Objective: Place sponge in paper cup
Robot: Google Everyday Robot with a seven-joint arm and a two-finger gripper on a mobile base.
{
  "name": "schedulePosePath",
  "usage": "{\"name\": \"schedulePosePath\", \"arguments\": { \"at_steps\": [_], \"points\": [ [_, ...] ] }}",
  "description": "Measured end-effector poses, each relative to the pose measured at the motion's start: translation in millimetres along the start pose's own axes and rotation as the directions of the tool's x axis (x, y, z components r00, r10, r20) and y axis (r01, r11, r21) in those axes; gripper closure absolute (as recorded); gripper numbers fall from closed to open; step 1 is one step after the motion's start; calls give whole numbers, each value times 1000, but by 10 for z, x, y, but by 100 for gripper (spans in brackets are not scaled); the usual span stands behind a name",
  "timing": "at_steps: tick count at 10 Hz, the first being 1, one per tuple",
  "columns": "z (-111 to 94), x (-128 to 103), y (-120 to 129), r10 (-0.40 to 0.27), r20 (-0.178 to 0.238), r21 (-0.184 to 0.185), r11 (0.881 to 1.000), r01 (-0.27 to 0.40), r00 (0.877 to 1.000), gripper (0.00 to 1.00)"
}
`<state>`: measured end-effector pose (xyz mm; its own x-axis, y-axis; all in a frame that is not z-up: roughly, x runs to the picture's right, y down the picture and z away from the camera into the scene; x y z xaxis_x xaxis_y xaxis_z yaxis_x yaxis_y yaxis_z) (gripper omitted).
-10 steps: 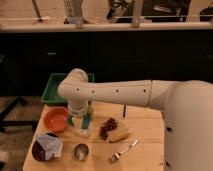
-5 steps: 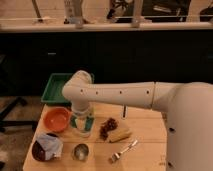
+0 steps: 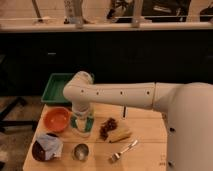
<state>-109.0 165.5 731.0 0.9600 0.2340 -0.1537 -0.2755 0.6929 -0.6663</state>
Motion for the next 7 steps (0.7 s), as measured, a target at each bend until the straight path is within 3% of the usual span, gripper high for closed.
{"name": "schedulePosePath", "arguments": {
  "at_steps": [5, 7],
  "points": [
    [1, 3, -1, 0, 0, 0, 1000, 0, 1000, 27],
    [2, 3, 0, 0, 0, 0, 1000, 0, 1000, 20]
  ]
}}
